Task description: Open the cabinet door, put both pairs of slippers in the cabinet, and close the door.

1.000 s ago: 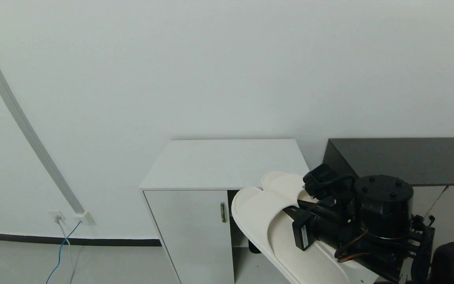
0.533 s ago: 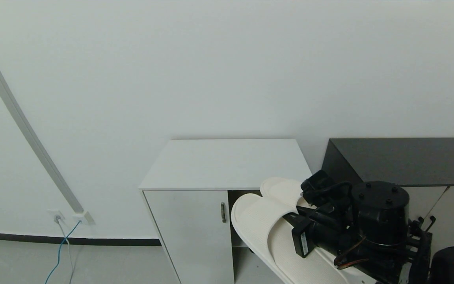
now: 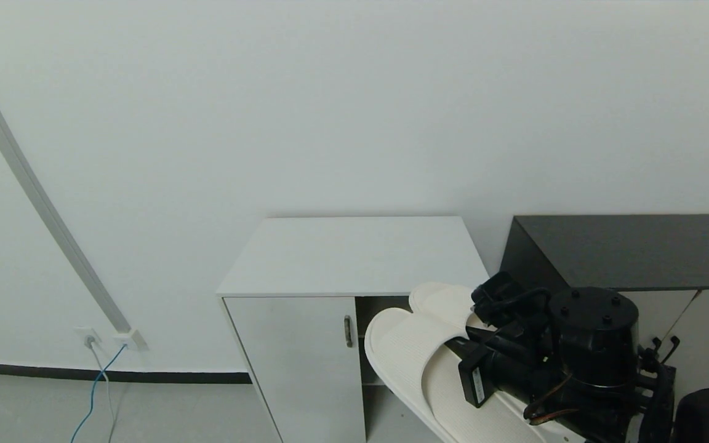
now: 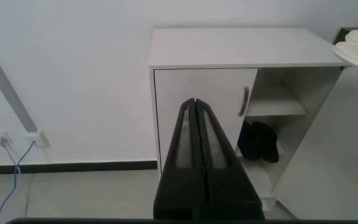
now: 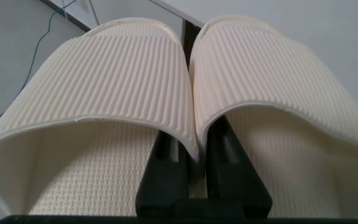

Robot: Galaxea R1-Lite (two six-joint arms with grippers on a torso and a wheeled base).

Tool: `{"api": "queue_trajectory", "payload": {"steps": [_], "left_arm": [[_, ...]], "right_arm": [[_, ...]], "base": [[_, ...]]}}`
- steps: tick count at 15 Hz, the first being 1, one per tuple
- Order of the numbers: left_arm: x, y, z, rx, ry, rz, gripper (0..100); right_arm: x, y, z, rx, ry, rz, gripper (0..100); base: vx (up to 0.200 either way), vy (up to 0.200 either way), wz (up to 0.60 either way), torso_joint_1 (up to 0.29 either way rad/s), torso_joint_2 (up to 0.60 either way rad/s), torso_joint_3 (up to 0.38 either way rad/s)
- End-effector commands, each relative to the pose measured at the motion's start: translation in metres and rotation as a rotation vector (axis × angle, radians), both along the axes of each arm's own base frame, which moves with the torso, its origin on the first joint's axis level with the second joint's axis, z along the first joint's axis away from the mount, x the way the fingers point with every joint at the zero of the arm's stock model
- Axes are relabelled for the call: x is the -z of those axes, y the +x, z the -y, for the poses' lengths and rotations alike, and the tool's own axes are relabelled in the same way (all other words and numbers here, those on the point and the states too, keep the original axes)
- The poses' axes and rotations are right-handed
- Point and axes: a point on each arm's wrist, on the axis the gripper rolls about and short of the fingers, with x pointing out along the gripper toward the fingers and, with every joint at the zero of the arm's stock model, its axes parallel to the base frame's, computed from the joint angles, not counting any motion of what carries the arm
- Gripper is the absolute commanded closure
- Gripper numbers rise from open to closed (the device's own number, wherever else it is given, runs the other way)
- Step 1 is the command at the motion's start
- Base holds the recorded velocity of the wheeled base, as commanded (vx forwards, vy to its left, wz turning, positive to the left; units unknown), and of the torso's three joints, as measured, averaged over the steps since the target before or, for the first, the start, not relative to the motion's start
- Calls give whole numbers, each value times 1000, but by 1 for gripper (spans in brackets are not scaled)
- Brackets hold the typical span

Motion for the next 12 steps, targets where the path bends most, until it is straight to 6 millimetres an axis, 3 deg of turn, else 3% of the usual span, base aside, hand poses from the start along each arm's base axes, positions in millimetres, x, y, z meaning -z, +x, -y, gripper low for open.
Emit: {"api": "queue_trajectory", "payload": {"steps": [1,4,12], "left_arm": [[0,0,0,0,0,1,100],[0,0,0,0,-1,-1,100],[0,0,0,0,0,-1,100]], "right_arm": [[1,0,0,-1,-4,-2,100],[3,-1,0,-3,-10,-8,100],[10,-7,-3,-28,9,12,100]], "base": [[0,0,0,0,0,0],[0,0,0,-35,85,45],[0,0,0,-152,333,181]]}}
